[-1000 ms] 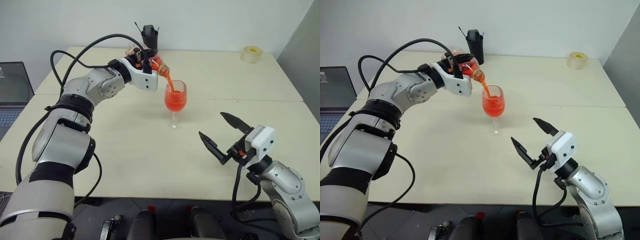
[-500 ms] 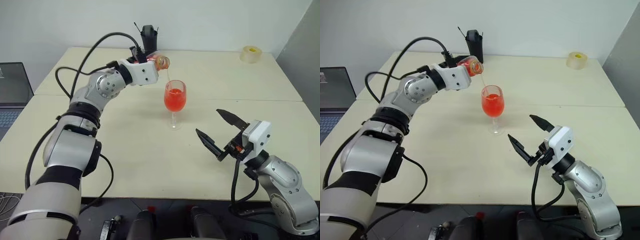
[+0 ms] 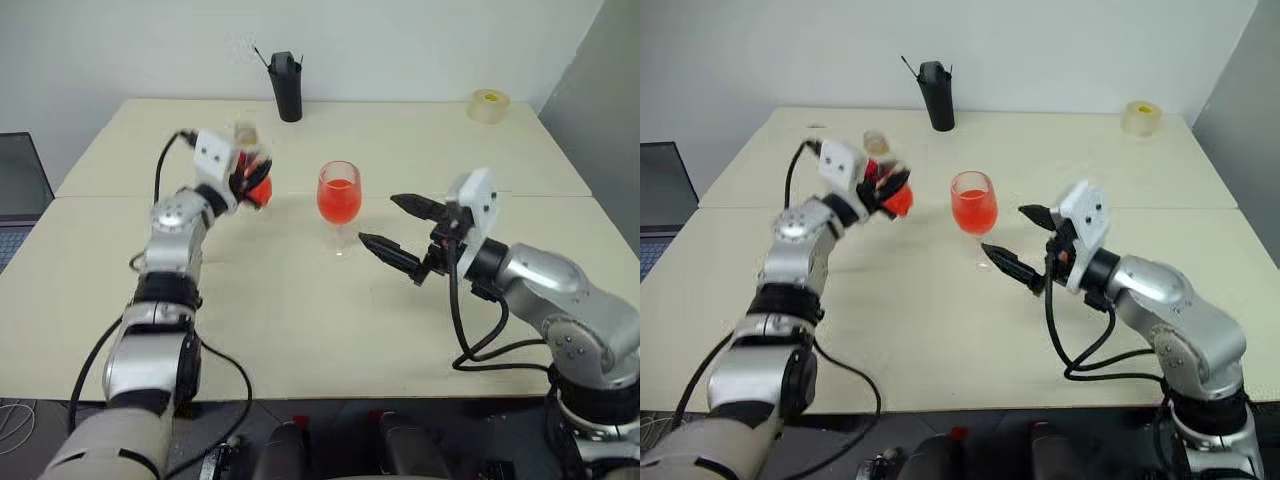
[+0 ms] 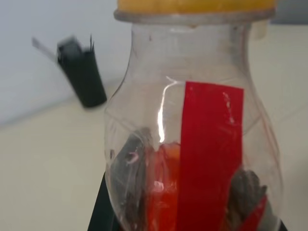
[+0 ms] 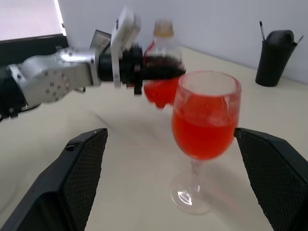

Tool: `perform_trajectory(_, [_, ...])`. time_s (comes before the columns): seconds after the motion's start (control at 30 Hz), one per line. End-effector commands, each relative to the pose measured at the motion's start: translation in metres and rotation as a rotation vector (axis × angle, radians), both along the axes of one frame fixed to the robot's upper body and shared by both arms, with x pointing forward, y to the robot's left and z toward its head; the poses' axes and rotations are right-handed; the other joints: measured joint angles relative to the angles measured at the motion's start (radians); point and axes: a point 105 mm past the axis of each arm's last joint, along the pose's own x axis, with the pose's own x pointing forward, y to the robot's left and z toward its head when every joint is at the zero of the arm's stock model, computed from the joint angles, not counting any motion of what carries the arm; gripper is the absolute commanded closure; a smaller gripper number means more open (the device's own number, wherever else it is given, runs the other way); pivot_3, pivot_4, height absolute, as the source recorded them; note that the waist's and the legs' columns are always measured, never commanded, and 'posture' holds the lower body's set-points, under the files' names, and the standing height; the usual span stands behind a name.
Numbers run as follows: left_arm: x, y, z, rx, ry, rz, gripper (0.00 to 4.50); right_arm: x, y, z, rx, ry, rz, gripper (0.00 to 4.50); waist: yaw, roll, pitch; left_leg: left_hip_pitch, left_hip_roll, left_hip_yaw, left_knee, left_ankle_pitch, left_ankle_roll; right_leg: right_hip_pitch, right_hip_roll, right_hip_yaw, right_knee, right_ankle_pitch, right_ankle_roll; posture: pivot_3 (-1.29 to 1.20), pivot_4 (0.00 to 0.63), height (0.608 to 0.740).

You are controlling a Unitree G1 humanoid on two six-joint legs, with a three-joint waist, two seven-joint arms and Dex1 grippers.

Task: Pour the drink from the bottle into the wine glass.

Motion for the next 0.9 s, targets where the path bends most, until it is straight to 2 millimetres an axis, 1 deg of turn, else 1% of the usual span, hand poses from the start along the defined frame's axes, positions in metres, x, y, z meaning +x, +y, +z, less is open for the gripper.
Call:
perform_trajectory(0.03, [-0.010, 0.013, 0.032, -0.082, -0.076, 0.076, 3.47, -0.009, 0.012, 0.004, -0.044, 0.032, 0.065, 0.00, 0.003, -0.001, -0.001, 0.000, 0.000, -0.001, 0.000, 0.000, 0.000, 0.000, 0.000, 0.000, 0.000, 0.000, 0.000, 0.00, 0.150, 0.740])
perform_trajectory(0.1, [-0.015, 0.023, 0.021, -0.099, -0.049, 0.136, 3.47, -0.014, 0.021, 0.008, -0.049, 0.040, 0.122, 0.00, 0.009, -0.001, -0.001, -0.001, -0.001, -0.001, 0.001, 0.000, 0.000, 0.000, -0.001, -0.001, 0.000, 0.000, 0.000, 0.00, 0.150, 0.740])
perform_trajectory(0.23, [-0.020, 0.031, 0.014, -0.144, -0.027, 0.200, 3.47, -0.015, 0.025, 0.004, -0.093, 0.060, 0.148, 0.00, 0.015, -0.003, -0.002, -0.001, -0.003, -0.001, 0.001, 0.000, 0.000, 0.001, -0.001, -0.001, 0.000, 0.000, 0.000, 0.00, 0.150, 0.740])
perform_trajectory(0.3, [-0.022, 0.032, 0.010, -0.154, -0.018, 0.224, 2.76, -0.014, 0.026, 0.002, -0.106, 0.063, 0.156, 0.00, 0.016, -0.003, -0.002, -0.001, -0.002, -0.001, 0.001, 0.000, 0.000, 0.001, -0.001, -0.001, -0.001, 0.000, 0.000, 0.00, 0.150, 0.740])
perform_trajectory(0.33, [-0.022, 0.034, 0.009, -0.161, -0.014, 0.235, 2.57, -0.014, 0.027, 0.002, -0.111, 0.062, 0.158, 0.00, 0.016, -0.003, -0.002, -0.001, -0.002, -0.001, 0.001, 0.000, 0.000, 0.001, -0.001, 0.000, -0.001, 0.000, 0.000, 0.00, 0.150, 0.740])
perform_trajectory(0.43, [-0.025, 0.037, 0.005, -0.168, 0.001, 0.264, 1.69, -0.014, 0.028, 0.001, -0.125, 0.058, 0.166, 0.00, 0.014, -0.003, -0.002, -0.001, -0.002, -0.001, 0.001, 0.000, 0.000, 0.001, -0.001, 0.000, -0.001, 0.000, 0.000, 0.00, 0.150, 0.740])
perform_trajectory(0.6, [-0.029, 0.041, 0.002, -0.157, 0.012, 0.280, 0.13, -0.013, 0.029, 0.000, -0.134, 0.056, 0.172, 0.00, 0.014, -0.003, -0.002, 0.000, -0.002, -0.001, 0.000, 0.000, 0.000, 0.001, -0.001, 0.000, -0.001, 0.000, 0.000, 0.00, 0.150, 0.740])
perform_trajectory(0.63, [-0.030, 0.042, 0.003, -0.153, 0.011, 0.282, 0.02, -0.013, 0.029, 0.000, -0.135, 0.055, 0.173, 0.00, 0.014, -0.003, -0.002, 0.000, -0.001, -0.001, 0.000, 0.000, 0.000, 0.001, -0.001, 0.000, -0.001, 0.000, 0.000, 0.00, 0.150, 0.740])
perform_trajectory(0.9, [-0.039, 0.046, 0.013, -0.119, 0.003, 0.274, 0.02, -0.011, 0.032, -0.002, -0.141, 0.047, 0.187, 0.00, 0.014, -0.003, -0.002, 0.000, -0.001, -0.001, 0.000, 0.000, 0.000, 0.001, -0.001, 0.000, -0.002, 0.000, 0.000, 0.00, 0.150, 0.740])
